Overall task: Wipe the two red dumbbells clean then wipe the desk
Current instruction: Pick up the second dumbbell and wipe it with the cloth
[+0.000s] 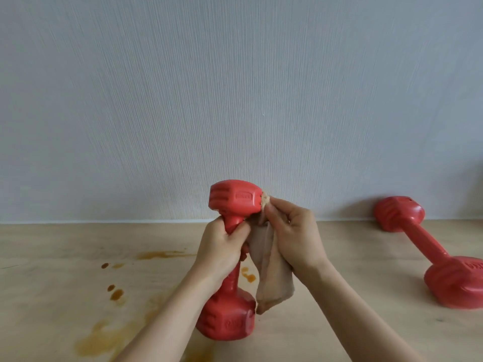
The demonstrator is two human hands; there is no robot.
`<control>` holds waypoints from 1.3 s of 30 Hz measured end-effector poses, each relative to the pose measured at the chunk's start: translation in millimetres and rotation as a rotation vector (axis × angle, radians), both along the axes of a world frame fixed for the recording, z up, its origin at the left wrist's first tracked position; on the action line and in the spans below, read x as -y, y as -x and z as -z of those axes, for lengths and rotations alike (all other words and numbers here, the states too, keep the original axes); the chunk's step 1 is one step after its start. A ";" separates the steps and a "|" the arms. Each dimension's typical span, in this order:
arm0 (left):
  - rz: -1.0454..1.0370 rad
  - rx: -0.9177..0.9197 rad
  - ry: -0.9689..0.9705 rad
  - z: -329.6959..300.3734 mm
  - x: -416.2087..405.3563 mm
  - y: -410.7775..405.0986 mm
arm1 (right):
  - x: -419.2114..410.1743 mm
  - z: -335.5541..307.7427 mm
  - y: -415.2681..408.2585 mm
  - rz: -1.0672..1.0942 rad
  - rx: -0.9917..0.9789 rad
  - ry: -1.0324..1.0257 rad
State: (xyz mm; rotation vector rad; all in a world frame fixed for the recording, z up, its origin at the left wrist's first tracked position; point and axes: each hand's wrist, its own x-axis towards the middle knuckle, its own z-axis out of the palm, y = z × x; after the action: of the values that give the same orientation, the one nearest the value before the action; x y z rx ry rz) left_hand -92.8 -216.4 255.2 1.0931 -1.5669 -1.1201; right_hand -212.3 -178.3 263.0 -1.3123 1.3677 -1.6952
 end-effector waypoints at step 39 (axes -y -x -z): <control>0.002 0.003 -0.031 -4.3 2.2 -4.6 | -3.3 -6.4 -17.4 0.376 -0.707 0.272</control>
State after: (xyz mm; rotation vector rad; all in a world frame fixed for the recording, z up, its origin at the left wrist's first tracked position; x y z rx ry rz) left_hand -88.2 -218.7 259.5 1.1142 -1.5582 -1.1482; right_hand -194.9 -175.0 269.5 -2.0438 1.9183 -1.7775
